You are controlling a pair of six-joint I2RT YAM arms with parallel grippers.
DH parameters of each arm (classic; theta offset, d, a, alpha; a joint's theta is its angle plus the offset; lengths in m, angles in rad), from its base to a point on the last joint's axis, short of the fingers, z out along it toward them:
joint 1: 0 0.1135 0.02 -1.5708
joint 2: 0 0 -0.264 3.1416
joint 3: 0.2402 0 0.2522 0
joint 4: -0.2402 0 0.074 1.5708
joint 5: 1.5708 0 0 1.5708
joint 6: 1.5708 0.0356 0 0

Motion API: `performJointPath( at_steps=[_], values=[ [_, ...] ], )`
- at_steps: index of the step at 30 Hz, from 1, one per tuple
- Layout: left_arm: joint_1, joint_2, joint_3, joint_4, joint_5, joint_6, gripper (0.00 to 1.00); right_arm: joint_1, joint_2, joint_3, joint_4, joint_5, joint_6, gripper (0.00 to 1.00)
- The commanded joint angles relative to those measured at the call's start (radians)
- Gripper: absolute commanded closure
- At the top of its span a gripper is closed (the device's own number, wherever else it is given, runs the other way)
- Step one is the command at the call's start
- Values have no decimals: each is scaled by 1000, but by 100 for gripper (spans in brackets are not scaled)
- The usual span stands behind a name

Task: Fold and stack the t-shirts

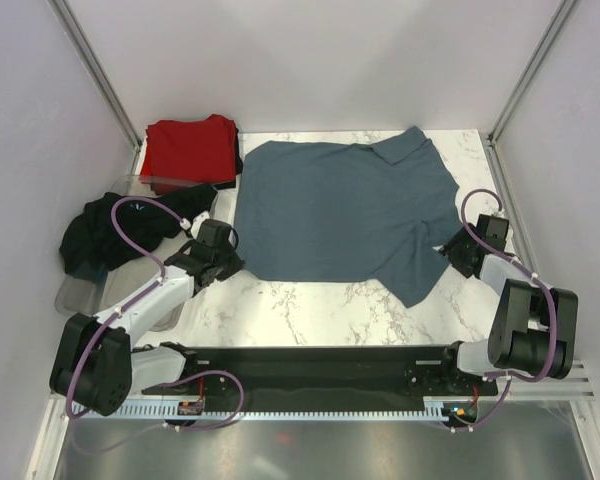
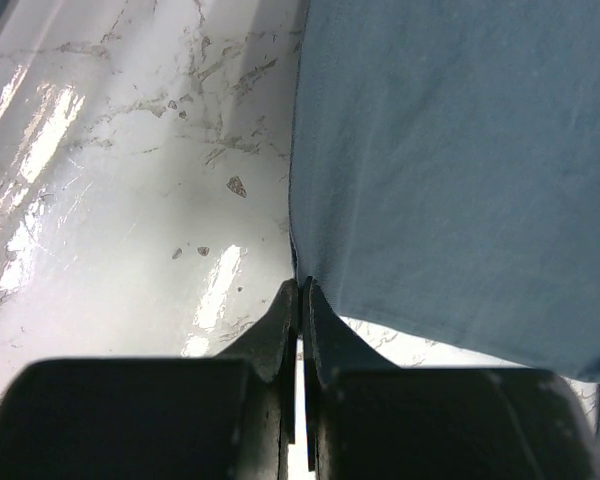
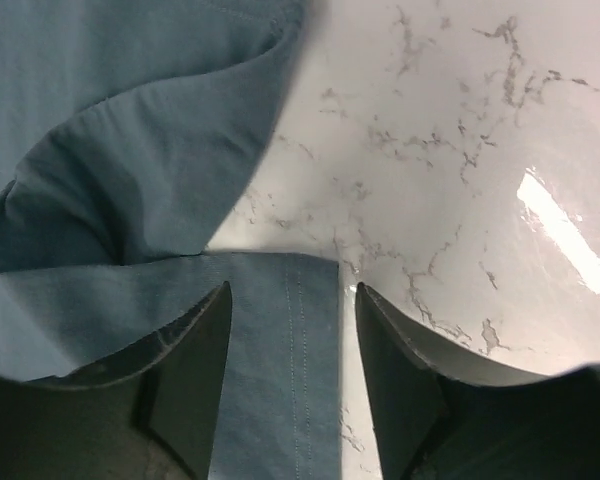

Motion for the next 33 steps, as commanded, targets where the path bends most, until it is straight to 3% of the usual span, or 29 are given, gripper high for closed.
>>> performJointPath(
  at_steps=[1,8,15,19,26,29,33],
  values=[
    [-1,-21,3,32,7,-22,98,1,11,-54,-43,-72,-8,42],
    [-1,-51,-8,31,15,-20,98,2,37,-81,-5,-86,-20,56],
    [-1,-83,-11,8,10,-16,98,2,51,-76,6,-115,-25,100],
    [-1,-118,9,-24,18,-10,98,1,-55,-45,-142,-115,1,100],
    [-1,-239,24,-106,44,-19,98,2,-562,64,-576,31,138,100],
    [-3,-270,27,-135,65,-28,98,4,-705,97,-722,89,167,100],
    [-1,-316,26,-199,82,-33,98,36,-733,142,-848,125,202,100]
  ],
)
